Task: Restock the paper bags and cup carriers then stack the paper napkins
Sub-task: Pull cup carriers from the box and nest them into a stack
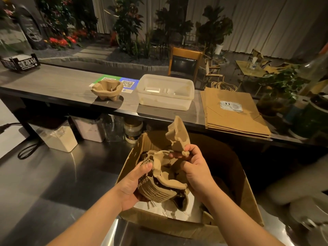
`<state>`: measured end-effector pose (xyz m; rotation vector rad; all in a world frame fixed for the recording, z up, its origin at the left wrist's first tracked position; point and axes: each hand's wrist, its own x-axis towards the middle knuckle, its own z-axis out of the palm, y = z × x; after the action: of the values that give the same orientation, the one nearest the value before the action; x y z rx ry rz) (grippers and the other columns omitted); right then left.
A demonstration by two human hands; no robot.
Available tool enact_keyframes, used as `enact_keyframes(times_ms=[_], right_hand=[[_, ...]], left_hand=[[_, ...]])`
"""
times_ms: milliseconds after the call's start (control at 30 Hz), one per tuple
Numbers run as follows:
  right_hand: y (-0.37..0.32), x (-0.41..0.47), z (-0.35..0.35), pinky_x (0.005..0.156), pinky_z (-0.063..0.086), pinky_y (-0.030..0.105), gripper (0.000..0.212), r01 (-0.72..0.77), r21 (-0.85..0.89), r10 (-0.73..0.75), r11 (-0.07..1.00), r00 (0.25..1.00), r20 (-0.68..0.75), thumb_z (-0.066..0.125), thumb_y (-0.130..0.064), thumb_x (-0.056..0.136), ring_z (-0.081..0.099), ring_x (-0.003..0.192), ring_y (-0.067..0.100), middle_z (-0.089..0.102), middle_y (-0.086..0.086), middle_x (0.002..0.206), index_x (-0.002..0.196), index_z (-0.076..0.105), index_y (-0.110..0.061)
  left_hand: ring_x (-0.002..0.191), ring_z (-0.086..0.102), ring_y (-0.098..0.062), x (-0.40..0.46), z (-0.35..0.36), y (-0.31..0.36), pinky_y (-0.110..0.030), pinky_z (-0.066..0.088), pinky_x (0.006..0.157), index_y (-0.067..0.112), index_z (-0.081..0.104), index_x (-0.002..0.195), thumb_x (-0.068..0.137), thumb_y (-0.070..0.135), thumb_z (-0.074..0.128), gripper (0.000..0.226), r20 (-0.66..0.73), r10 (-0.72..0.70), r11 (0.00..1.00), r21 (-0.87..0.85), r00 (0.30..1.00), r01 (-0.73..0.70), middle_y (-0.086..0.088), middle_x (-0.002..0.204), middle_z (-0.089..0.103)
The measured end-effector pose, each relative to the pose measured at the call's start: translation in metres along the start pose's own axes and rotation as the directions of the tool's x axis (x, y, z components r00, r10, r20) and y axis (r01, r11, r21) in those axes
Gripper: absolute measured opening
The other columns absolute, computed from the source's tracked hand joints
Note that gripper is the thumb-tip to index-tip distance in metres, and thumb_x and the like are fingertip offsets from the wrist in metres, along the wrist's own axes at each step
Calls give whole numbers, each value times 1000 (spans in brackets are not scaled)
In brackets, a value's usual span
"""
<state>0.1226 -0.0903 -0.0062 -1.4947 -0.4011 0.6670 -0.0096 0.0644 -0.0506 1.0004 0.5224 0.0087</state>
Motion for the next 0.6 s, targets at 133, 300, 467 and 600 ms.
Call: enact_keyframes(times_ms=[133, 300, 467, 600], right_hand=[[0, -2, 3, 88, 62, 41, 48, 4, -57, -3, 998, 1000, 11, 51, 15, 91, 68, 110, 20, 69, -3, 119, 112, 55, -29], [0, -5, 9, 87, 58, 29, 45, 82, -191, -68, 978, 995, 79, 61, 1, 94, 66, 110, 12, 65, -11, 120, 112, 53, -39], [7, -3, 19, 88, 62, 39, 17, 109, -144, -132, 984, 977, -164, 67, -17, 97, 71, 99, 8, 71, -12, 104, 105, 63, -31], [7, -2, 16, 89, 61, 46, 21, 158, -164, -202, 974, 931, -304, 65, -23, 99, 69, 101, 10, 69, -19, 104, 98, 66, -45]], left_hand=[[116, 70, -37, 0, 1, -1, -50, 59, 89, 22, 54, 145, 39, 65, 98, 123, 13, 9, 1000, -6, 1000, -9, -18, 131, 70], [111, 72, -36, -5, 2, 3, -44, 62, 79, 21, 59, 139, 37, 61, 100, 117, 65, 49, 997, -65, 997, -45, -19, 129, 71], [119, 68, -38, -3, 4, 1, -47, 59, 91, 24, 54, 143, 43, 61, 99, 115, 41, 85, 996, -18, 996, -84, -19, 132, 69], [117, 70, -35, 0, 1, -1, -47, 59, 89, 27, 55, 140, 39, 66, 98, 116, -27, 110, 994, 4, 994, -110, -15, 128, 71]])
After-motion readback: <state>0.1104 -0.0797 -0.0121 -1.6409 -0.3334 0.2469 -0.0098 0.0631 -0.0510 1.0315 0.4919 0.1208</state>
